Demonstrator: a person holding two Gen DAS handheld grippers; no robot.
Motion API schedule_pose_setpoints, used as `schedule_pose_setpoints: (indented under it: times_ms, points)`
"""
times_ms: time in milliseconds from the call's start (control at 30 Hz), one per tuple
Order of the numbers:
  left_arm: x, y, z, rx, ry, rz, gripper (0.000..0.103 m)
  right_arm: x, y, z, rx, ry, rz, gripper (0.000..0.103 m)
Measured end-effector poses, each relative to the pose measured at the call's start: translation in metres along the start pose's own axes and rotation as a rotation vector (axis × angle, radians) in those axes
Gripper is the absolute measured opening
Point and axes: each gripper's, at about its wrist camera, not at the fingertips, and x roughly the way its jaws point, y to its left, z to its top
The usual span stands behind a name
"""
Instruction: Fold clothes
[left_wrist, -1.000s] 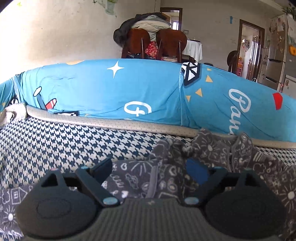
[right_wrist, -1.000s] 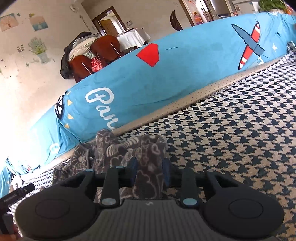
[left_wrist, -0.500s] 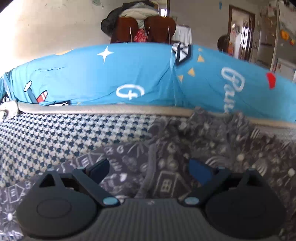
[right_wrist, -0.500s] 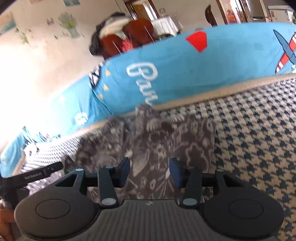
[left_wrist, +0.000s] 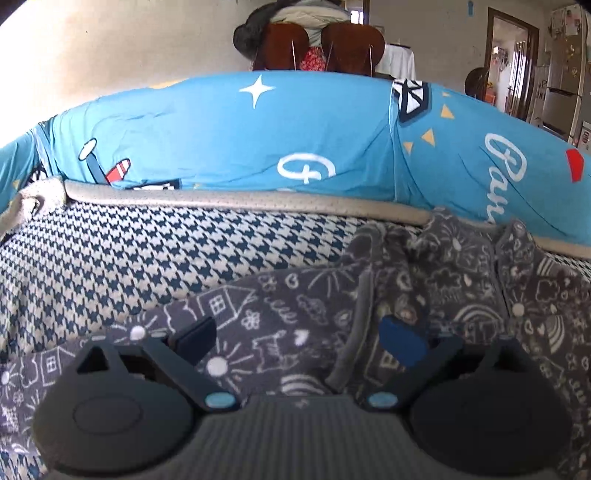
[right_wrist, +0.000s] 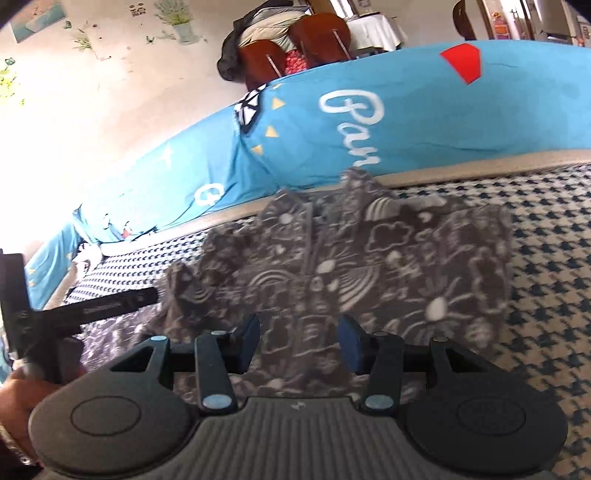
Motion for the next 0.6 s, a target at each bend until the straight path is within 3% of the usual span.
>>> schedule_pose_setpoints:
  times_ms: [333, 467, 600]
  points:
    - [0.000, 0.017, -0.001, -0.061, 0.023, -0.003, 0.099, 0.008, 0.042, -0.016, -0.081, 0.016, 0.115, 0.048]
    - [0.004, 0.018, -0.002, -0.042, 0.039, 0.042, 0.099, 0.016, 0.062, -0.023, -0.124, 0.014, 0.149, 0.048]
    - [0.020, 0.023, -0.010, -0.019, 0.115, 0.086, 0.099, 0.024, 0.080, -0.030, -0.161, 0.012, 0.174, 0.047]
